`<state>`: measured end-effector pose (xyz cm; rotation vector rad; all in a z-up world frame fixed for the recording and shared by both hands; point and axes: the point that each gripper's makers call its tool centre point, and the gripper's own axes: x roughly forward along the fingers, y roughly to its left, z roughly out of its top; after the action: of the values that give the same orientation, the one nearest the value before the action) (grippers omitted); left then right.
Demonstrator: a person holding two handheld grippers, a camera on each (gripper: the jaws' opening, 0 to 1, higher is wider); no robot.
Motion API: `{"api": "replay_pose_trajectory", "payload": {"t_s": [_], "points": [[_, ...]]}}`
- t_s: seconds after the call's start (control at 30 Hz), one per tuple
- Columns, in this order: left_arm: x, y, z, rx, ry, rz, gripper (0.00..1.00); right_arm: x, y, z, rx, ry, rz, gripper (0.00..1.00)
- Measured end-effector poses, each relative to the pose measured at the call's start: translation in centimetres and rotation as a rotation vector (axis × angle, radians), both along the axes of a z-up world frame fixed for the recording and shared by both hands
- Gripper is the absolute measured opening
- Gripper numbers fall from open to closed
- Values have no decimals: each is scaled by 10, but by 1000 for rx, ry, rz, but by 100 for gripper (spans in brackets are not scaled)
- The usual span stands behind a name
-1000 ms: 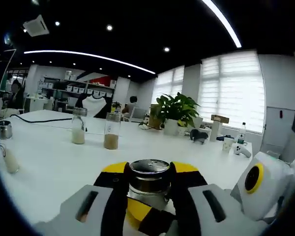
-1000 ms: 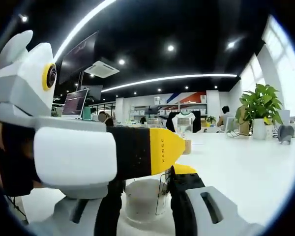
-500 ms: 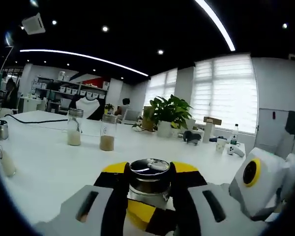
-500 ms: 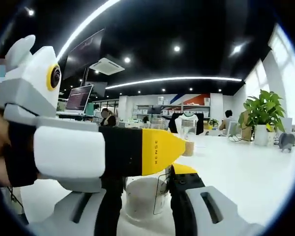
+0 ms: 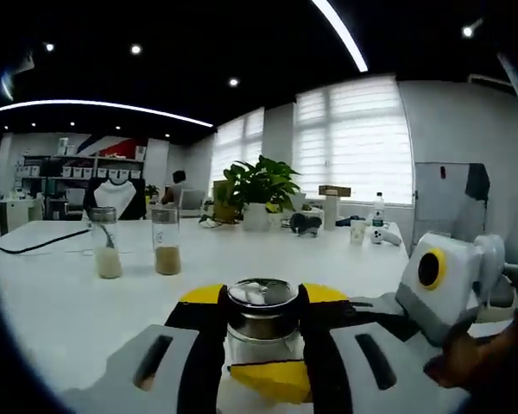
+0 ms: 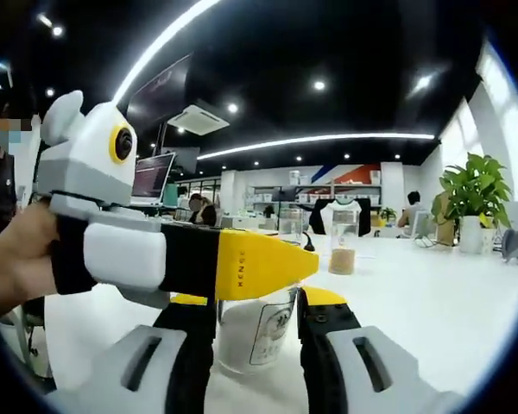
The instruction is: Rotate the seasoning bottle until the label or dispensing opening points toward the visible target arrow and the bottle remains upright within the marked orientation range
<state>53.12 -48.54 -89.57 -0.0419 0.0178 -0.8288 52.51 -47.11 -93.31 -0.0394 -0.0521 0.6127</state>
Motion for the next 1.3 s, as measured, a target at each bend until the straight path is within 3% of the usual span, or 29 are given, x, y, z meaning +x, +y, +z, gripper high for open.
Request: {"api": "replay_pose_trajectory", "payload": {"t_s": [0.17, 0.3, 0.5, 0.8, 1.0, 1.3], "points": [[-3, 9, 7, -18, -5, -70, 34, -2, 3, 1, 31, 11, 21, 42], [-9, 4, 5, 43, -29, -132, 34, -4, 6, -1, 40, 28, 44, 44], [-9, 4, 6, 19, 0, -174, 34, -6, 8, 0, 54, 34, 59, 44], [-17, 1, 3, 75, -22, -282, 34, -7, 12, -1, 31, 30, 78, 44], [-21, 4, 6, 46, -18, -346, 34, -8, 15, 0, 57, 35, 99, 45], [-29, 2, 2, 57, -6, -443, 34, -11, 21, -2, 50, 38, 140, 44]]}}
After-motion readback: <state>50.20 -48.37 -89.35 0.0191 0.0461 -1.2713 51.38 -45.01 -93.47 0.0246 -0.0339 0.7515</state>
